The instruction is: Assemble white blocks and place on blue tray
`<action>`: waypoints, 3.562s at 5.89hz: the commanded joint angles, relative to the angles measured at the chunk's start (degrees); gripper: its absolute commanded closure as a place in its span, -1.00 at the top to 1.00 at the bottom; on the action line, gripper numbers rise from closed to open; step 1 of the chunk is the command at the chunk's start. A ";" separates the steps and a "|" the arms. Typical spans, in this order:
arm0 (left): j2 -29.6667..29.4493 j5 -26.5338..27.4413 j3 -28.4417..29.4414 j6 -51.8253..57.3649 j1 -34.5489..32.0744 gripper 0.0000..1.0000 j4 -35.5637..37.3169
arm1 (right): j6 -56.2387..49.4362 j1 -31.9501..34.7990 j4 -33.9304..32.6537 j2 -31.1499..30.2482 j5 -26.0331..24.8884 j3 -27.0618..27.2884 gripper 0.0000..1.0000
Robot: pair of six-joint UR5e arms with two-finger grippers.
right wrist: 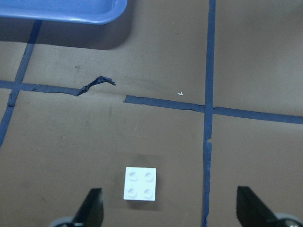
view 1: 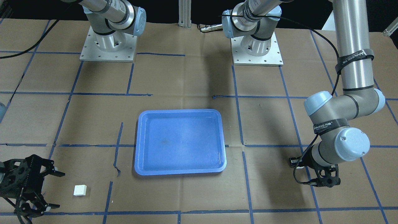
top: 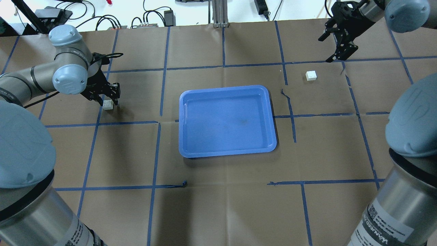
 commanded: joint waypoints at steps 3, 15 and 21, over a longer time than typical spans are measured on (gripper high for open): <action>5.10 -0.94 -0.56 1.51 -5.84 -0.77 -3.87 | -1.74 -0.72 -0.93 2.54 0.36 4.59 1.00; 4.68 -3.76 -0.99 47.63 -38.76 -0.65 3.09 | 6.15 -0.99 -3.49 -2.88 0.01 4.42 -0.56; 2.31 -4.11 -4.25 52.84 -38.76 -0.55 5.57 | 12.23 -0.55 -10.51 -25.55 1.32 30.58 -0.56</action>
